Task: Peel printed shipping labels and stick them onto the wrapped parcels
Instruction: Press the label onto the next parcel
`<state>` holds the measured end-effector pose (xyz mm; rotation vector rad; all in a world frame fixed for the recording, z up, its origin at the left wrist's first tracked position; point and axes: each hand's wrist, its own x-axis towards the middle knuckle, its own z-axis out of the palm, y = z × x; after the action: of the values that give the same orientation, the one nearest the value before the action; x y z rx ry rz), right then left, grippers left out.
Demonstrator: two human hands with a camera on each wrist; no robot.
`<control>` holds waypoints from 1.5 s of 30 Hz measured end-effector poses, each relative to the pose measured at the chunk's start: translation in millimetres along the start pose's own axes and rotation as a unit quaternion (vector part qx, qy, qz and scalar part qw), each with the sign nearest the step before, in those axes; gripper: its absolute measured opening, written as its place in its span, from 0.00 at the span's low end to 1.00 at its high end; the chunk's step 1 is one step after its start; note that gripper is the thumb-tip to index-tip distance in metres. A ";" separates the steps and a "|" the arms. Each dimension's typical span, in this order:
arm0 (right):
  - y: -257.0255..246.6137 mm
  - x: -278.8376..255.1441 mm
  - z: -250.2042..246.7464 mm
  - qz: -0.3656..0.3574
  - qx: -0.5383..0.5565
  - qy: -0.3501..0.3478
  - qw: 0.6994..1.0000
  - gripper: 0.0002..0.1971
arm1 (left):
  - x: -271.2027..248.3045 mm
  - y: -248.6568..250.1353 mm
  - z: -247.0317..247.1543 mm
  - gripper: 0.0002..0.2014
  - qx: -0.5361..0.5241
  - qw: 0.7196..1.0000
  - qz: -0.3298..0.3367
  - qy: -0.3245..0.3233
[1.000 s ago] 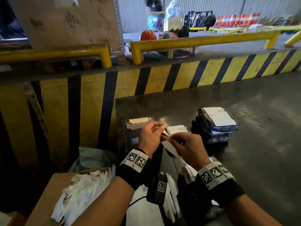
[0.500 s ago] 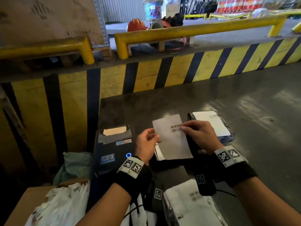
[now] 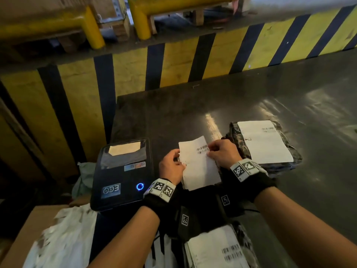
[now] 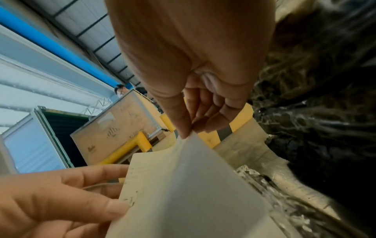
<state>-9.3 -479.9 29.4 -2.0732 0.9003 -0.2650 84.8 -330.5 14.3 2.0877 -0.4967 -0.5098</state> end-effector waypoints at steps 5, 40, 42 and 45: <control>15.1 14.3 16.5 0.063 -0.004 -0.012 0.998 0.14 | 16.8 -8.7 13.5 0.25 0.043 0.998 -0.032 -0.012; 37.4 37.2 57.7 -0.049 -0.165 0.010 0.985 0.14 | 18.5 -15.2 30.0 0.24 0.241 0.968 -0.007 -0.066; 27.5 38.9 64.2 -0.125 -0.202 -0.022 0.971 0.18 | 12.5 -19.6 29.7 0.23 0.261 0.959 0.003 -0.112; 10.7 43.9 75.6 -0.147 -0.264 -0.129 0.945 0.24 | 7.0 -27.7 27.8 0.22 0.277 0.946 0.009 -0.170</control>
<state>52.8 -467.3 -31.6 -2.6650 0.5317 0.1117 80.1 -339.0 -24.4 2.5334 -0.9456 -0.7972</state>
